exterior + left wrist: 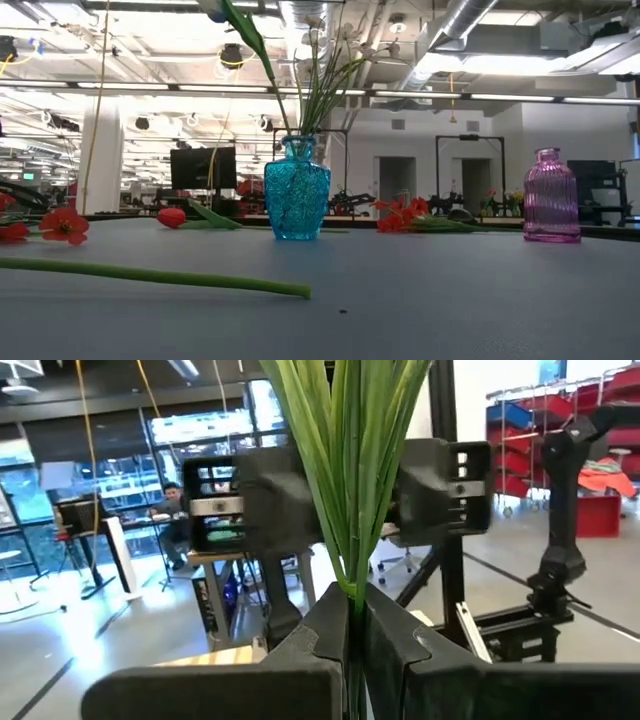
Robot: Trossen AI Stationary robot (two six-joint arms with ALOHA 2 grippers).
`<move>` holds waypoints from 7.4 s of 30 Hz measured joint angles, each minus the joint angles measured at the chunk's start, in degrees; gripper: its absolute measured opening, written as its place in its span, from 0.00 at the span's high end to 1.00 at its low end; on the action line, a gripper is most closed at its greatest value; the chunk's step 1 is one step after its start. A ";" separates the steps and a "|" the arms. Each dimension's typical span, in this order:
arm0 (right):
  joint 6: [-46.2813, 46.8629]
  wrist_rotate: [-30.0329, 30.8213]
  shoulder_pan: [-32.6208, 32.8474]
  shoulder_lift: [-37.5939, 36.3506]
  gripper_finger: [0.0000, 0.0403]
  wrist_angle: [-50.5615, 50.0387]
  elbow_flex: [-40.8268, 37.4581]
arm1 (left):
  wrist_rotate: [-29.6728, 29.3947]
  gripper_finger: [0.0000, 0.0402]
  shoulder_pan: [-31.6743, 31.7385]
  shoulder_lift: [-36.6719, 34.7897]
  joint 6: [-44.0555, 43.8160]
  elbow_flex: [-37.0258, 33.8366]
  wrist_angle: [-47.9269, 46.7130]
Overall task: Sort flowers into vase by color
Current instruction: Put the white flowers into the blue vase, then put the white flower into the blue vase
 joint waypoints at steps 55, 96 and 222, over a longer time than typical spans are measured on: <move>-11.09 0.14 8.07 0.70 0.92 -7.62 4.20 | -6.81 0.59 1.48 -15.79 -7.14 -0.04 -3.25; -12.28 7.53 -6.79 6.52 0.91 11.81 -12.92 | -9.90 0.59 13.70 -23.63 -24.68 -10.75 -12.96; 29.81 -21.22 2.25 16.11 0.34 -73.82 21.73 | 21.66 0.60 2.82 -23.63 -25.35 -10.71 -47.88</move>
